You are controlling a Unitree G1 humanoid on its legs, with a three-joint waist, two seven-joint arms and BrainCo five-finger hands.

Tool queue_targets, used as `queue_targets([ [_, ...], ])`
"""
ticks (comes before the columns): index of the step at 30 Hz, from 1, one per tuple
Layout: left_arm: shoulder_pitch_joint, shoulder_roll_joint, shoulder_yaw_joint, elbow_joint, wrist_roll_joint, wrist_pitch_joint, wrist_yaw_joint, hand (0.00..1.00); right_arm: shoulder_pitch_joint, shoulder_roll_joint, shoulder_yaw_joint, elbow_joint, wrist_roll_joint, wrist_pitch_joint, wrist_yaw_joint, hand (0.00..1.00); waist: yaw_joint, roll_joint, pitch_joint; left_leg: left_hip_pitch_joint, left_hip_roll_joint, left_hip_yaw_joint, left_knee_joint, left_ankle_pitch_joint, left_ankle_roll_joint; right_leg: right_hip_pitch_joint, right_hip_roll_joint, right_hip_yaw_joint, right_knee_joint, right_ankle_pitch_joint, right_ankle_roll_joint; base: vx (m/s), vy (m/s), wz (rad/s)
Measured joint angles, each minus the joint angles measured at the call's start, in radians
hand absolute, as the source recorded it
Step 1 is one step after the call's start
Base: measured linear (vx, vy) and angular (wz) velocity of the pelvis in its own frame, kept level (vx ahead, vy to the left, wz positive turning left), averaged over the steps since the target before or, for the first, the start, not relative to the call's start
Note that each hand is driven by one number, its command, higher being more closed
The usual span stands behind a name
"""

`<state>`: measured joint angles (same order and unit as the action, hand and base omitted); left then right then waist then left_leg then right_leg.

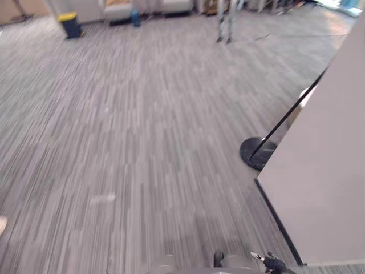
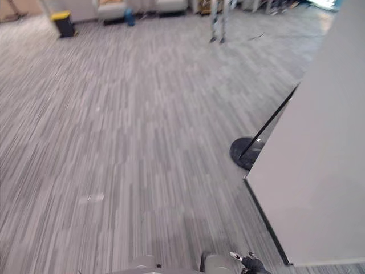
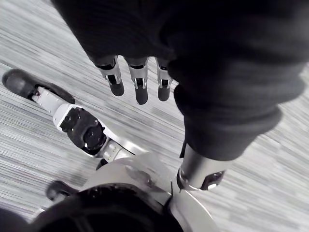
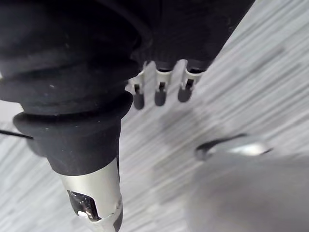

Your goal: Organize washtable

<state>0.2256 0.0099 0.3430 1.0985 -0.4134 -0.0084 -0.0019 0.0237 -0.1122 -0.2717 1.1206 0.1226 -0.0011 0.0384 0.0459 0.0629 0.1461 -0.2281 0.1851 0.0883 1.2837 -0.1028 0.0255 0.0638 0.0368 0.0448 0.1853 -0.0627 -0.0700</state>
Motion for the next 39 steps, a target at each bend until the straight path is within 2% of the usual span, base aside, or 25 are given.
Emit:
queue_targets([
  [2, -0.010, -0.012, 0.001, -0.017, -0.139, -0.006, 0.014, 0.00, -0.038, 0.012, 0.011, 0.005, 0.021, -0.004, 0.001, 0.00, 0.022, -0.006, 0.005, -0.118, -0.007, -0.006, -0.123, -0.019, -0.030, 0.069, -0.011, 0.025, -0.063, -0.031, 0.013, 0.56, -0.013, -0.87],
  [4, -0.014, -0.019, -0.001, -0.041, -0.281, -0.001, 0.022, 0.00, -0.035, 0.035, 0.005, 0.003, 0.042, -0.016, 0.004, 0.00, 0.028, -0.016, 0.014, -0.177, -0.037, -0.017, -0.329, -0.018, -0.035, 0.150, -0.026, 0.034, -0.102, -0.073, 0.035, 0.57, 0.073, -0.37],
  [5, -0.012, -0.020, -0.009, -0.051, -0.345, -0.006, 0.024, 0.00, -0.018, 0.047, 0.004, 0.000, 0.049, -0.017, 0.005, 0.00, 0.024, -0.027, 0.015, -0.169, -0.078, -0.016, -0.519, -0.011, -0.040, 0.192, -0.038, 0.026, -0.099, -0.119, 0.043, 0.57, 0.140, 0.09],
  [6, -0.006, -0.021, -0.031, -0.062, -0.375, -0.015, 0.026, 0.00, 0.015, 0.050, 0.006, -0.010, 0.059, -0.022, 0.007, 0.00, 0.025, -0.025, 0.012, -0.129, -0.120, -0.034, -0.770, 0.034, -0.070, 0.234, -0.038, 0.025, -0.096, -0.167, 0.050, 0.59, 0.152, 0.10],
  [7, 0.002, -0.025, -0.037, -0.072, -0.375, -0.019, 0.027, 0.00, 0.034, 0.047, 0.008, -0.011, 0.064, -0.025, 0.007, 0.00, 0.027, -0.014, 0.005, -0.108, -0.127, -0.053, -0.902, 0.078, -0.073, 0.249, -0.025, 0.029, -0.091, -0.192, 0.053, 0.65, 0.176, 0.02],
  [8, 0.001, -0.031, -0.039, -0.070, -0.359, -0.031, 0.026, 0.00, 0.051, 0.037, 0.009, -0.003, 0.064, -0.032, 0.004, 0.00, 0.030, 0.001, -0.005, -0.087, -0.143, -0.095, -1.004, 0.212, -0.024, 0.269, -0.006, 0.049, -0.074, -0.237, 0.059, 0.62, 0.183, 0.29],
  [9, -0.012, -0.013, -0.030, -0.074, -0.347, -0.044, 0.026, 0.00, 0.061, 0.055, 0.013, -0.003, 0.058, -0.037, 0.007, 0.00, 0.023, -0.061, -0.015, -0.078, -0.192, -0.083, -1.051, 0.211, -0.023, 0.256, -0.040, 0.056, -0.064, -0.234, 0.045, 0.58, 0.176, 0.39],
  [11, -0.021, 0.007, -0.026, -0.075, -0.299, -0.056, 0.023, 0.00, 0.061, 0.074, 0.002, 0.006, 0.031, -0.039, 0.007, 0.00, 0.026, -0.098, -0.022, -0.076, -0.219, -0.086, -1.052, 0.195, -0.008, 0.244, -0.054, 0.093, -0.036, -0.189, 0.029, 0.48, 0.164, 0.39],
  [12, -0.017, 0.010, -0.015, -0.067, -0.280, -0.052, 0.025, 0.00, 0.058, 0.076, -0.007, 0.016, 0.030, -0.039, 0.008, 0.00, 0.029, -0.095, -0.020, -0.058, -0.224, -0.081, -1.036, 0.175, 0.010, 0.245, -0.056, 0.130, -0.004, -0.153, 0.036, 0.53, 0.209, 0.07],
  [15, 0.027, 0.001, 0.014, -0.066, -0.210, -0.052, 0.030, 0.00, 0.056, 0.098, -0.032, 0.025, 0.019, -0.041, 0.010, 0.00, 0.033, -0.096, -0.038, 0.009, -0.227, -0.029, -1.033, 0.101, 0.022, 0.228, -0.074, 0.226, 0.117, -0.107, 0.079, 0.35, 0.144, -0.41],
  [17, 0.045, 0.009, 0.011, -0.065, -0.096, -0.052, 0.038, 0.00, 0.071, 0.103, -0.048, 0.024, 0.011, -0.046, 0.014, 0.00, 0.033, -0.098, -0.073, 0.036, -0.235, 0.002, -1.042, 0.066, 0.033, 0.169, -0.073, 0.255, 0.244, -0.085, 0.110, 0.32, 0.108, -0.59],
  [18, 0.044, 0.014, 0.007, -0.067, -0.039, -0.050, 0.046, 0.00, 0.073, 0.107, -0.067, 0.024, 0.011, -0.050, 0.020, 0.00, 0.030, -0.101, -0.077, 0.072, -0.247, 0.020, -1.068, 0.053, 0.042, 0.115, -0.071, 0.264, 0.367, -0.051, 0.158, 0.28, 0.102, -0.37],
  [19, 0.036, 0.026, -0.012, -0.068, 0.016, -0.044, 0.053, 0.00, 0.074, 0.107, -0.076, 0.013, 0.012, -0.058, 0.028, 0.00, 0.019, -0.104, -0.076, 0.123, -0.265, 0.019, -1.115, 0.051, 0.045, 0.059, -0.070, 0.252, 0.499, 0.029, 0.254, 0.26, 0.107, -0.22],
  [20, 0.028, 0.036, -0.036, -0.068, 0.032, -0.044, 0.053, 0.00, 0.078, 0.107, -0.081, 0.006, 0.012, -0.063, 0.029, 0.00, 0.012, -0.101, -0.074, 0.150, -0.275, 0.009, -1.138, 0.052, 0.045, 0.034, -0.068, 0.243, 0.559, 0.070, 0.281, 0.25, 0.090, 0.14],
  [21, 0.008, 0.056, -0.077, -0.068, 0.044, -0.045, 0.050, 0.00, 0.084, 0.108, -0.102, -0.006, 0.014, -0.068, 0.029, 0.00, -0.006, -0.098, -0.069, 0.196, -0.288, -0.011, -1.167, 0.050, 0.049, -0.011, -0.067, 0.209, 0.679, 0.078, 0.284, 0.24, 0.079, 0.23],
  [22, -0.006, 0.062, -0.091, -0.067, 0.050, -0.044, 0.049, 0.00, 0.085, 0.108, -0.107, -0.008, 0.014, -0.068, 0.030, 0.00, -0.006, -0.105, -0.066, 0.215, -0.292, -0.017, -1.172, 0.046, 0.055, -0.037, -0.067, 0.188, 0.724, 0.044, 0.266, 0.29, 0.067, 0.25],
  [24, -0.058, 0.067, -0.110, -0.068, 0.073, -0.045, 0.047, 0.00, 0.092, 0.110, -0.111, -0.029, 0.025, -0.068, 0.029, 0.00, -0.013, -0.107, -0.063, 0.267, -0.291, -0.046, -1.189, 0.032, 0.075, -0.147, -0.072, 0.046, 0.752, -0.123, 0.159, 0.19, 0.026, 0.29],
  [25, -0.066, 0.064, -0.107, -0.070, 0.073, -0.045, 0.047, 0.00, 0.097, 0.111, -0.112, -0.041, 0.027, -0.068, 0.028, 0.00, -0.019, -0.108, -0.063, 0.276, -0.289, -0.059, -1.196, 0.030, 0.078, -0.172, -0.072, 0.018, 0.724, -0.150, 0.147, 0.13, 0.003, 0.56],
  [27, -0.077, 0.025, -0.067, -0.074, 0.073, -0.045, 0.047, 0.00, 0.104, 0.102, -0.112, -0.048, 0.034, -0.068, 0.025, 0.00, -0.038, -0.100, -0.060, 0.314, -0.270, -0.088, -1.203, 0.008, 0.078, -0.210, -0.063, -0.031, 0.488, -0.192, 0.119, 0.14, -0.013, 0.59],
  [28, -0.077, 0.013, -0.048, -0.077, 0.074, -0.045, 0.048, 0.00, 0.111, 0.102, -0.109, -0.048, 0.034, -0.067, 0.025, 0.00, -0.037, -0.098, -0.062, 0.320, -0.262, -0.090, -1.199, -0.001, 0.071, -0.208, -0.060, -0.028, 0.411, -0.188, 0.118, 0.19, -0.026, 0.41],
  [30, -0.071, -0.010, 0.023, -0.095, 0.087, -0.046, 0.050, 0.00, 0.139, 0.098, -0.086, -0.047, 0.034, -0.064, 0.021, 0.00, -0.028, -0.099, -0.062, 0.320, -0.246, -0.091, -1.169, -0.033, 0.035, -0.193, -0.060, -0.014, 0.204, -0.129, 0.113, 0.26, -0.086, 0.24],
  [32, -0.068, -0.011, 0.046, -0.107, 0.112, -0.047, 0.054, 0.00, 0.142, 0.094, -0.061, -0.047, 0.031, -0.062, 0.015, 0.00, -0.028, -0.108, -0.067, 0.309, -0.246, -0.091, -1.151, -0.051, 0.007, -0.166, -0.081, -0.018, 0.100, -0.010, 0.108, 0.29, -0.139, 0.04],
  [33, -0.063, -0.010, 0.053, -0.107, 0.120, -0.046, 0.060, 0.00, 0.142, 0.096, -0.053, -0.044, 0.030, -0.060, 0.006, 0.00, -0.027, -0.115, -0.073, 0.302, -0.248, -0.086, -1.142, -0.064, -0.014, -0.136, -0.093, -0.016, 0.048, 0.032, 0.122, 0.30, -0.175, -0.01],
  [35, -0.064, -0.026, 0.053, -0.107, 0.131, -0.048, 0.068, 0.00, 0.141, 0.091, -0.050, -0.045, 0.022, -0.058, 0.006, 0.00, -0.031, -0.110, -0.082, 0.302, -0.233, -0.086, -1.148, -0.069, -0.021, -0.112, -0.081, -0.028, -0.012, 0.030, 0.124, 0.29, -0.180, 0.04],
  [39, -0.073, -0.032, 0.019, -0.076, 0.151, -0.055, 0.073, 0.00, 0.141, 0.068, -0.042, -0.035, 0.021, -0.060, 0.005, 0.00, -0.032, -0.078, -0.097, 0.343, -0.212, -0.103, -1.190, -0.065, -0.027, -0.051, -0.062, -0.045, -0.099, 0.031, 0.121, 0.26, -0.152, 0.12],
])
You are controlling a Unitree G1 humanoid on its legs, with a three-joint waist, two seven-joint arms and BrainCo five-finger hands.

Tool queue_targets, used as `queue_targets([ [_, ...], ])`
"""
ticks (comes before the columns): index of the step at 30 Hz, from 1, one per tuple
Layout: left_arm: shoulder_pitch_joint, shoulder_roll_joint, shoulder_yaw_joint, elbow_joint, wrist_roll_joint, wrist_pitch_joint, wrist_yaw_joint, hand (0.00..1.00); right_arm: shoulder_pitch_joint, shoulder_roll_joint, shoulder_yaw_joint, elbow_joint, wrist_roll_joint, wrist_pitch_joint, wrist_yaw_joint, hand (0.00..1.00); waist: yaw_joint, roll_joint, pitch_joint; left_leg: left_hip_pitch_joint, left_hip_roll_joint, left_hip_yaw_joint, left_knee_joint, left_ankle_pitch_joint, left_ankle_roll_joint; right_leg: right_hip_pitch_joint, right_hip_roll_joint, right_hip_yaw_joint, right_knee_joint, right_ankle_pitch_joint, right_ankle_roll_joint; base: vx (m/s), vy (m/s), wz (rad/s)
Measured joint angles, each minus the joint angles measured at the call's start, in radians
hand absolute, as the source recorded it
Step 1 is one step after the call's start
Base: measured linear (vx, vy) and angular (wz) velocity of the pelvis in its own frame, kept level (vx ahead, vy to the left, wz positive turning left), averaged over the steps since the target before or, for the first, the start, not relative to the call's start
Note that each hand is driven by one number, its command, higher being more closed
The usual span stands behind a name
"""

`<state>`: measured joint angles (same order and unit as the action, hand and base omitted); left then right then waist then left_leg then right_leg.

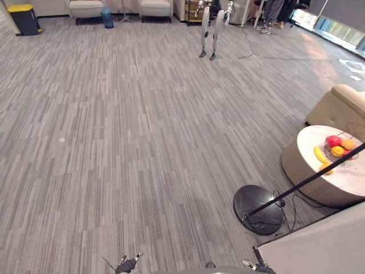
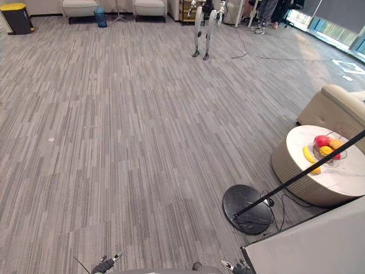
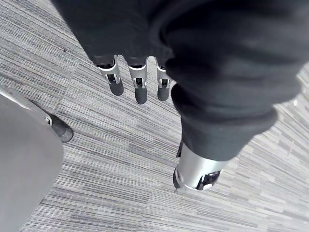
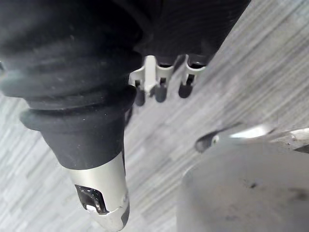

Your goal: Organize washtable

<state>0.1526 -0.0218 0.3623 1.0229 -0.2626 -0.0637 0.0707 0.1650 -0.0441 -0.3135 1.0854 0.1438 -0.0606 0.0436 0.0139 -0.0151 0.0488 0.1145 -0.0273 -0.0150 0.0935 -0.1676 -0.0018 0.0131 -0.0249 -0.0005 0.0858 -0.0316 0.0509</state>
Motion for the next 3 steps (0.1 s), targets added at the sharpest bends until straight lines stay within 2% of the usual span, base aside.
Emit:
queue_targets([
  [2, -0.002, 0.005, -0.044, 0.004, 0.002, -0.001, 0.001, 0.00, 0.000, -0.011, 0.002, 0.012, -0.012, 0.000, 0.000, 0.00, 0.000, 0.012, -0.012, 0.017, 0.006, -0.009, -0.014, 0.000, 0.000, 0.022, 0.005, -0.005, -0.017, 0.001, -0.001, 0.19, -0.057, 0.13],
  [3, -0.002, 0.007, -0.056, 0.005, 0.006, -0.001, 0.002, 0.00, 0.000, -0.012, 0.004, 0.014, -0.021, 0.000, -0.001, 0.00, 0.000, 0.013, -0.014, 0.019, 0.006, -0.011, -0.016, 0.000, 0.000, 0.028, 0.005, -0.008, -0.022, 0.001, -0.001, 0.06, -0.013, 0.08],
])
